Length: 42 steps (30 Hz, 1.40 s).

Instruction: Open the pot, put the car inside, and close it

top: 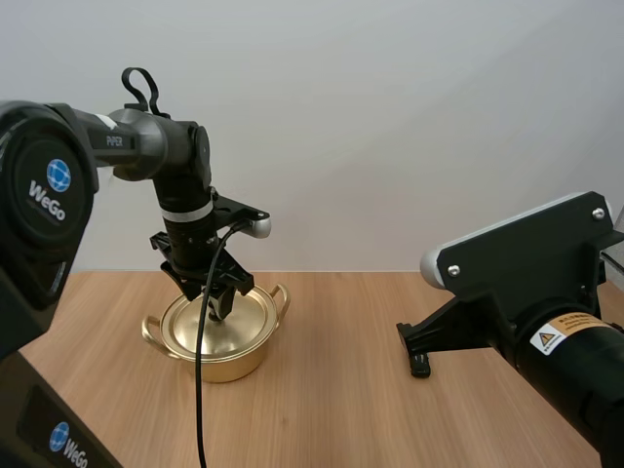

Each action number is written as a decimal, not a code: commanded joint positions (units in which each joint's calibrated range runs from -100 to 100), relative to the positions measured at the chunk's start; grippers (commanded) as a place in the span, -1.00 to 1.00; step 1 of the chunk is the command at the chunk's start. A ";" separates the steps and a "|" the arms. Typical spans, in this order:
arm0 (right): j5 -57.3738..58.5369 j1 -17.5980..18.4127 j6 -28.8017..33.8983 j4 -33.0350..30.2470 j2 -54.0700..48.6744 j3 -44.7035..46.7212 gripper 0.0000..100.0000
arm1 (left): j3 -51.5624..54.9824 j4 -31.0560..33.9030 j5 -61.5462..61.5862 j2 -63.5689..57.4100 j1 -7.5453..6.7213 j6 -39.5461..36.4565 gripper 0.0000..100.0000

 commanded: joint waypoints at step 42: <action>2.01 -0.06 -0.67 0.15 -0.08 0.04 -1.00 | -1.09 -1.72 -5.21 1.76 -0.02 1.65 -1.00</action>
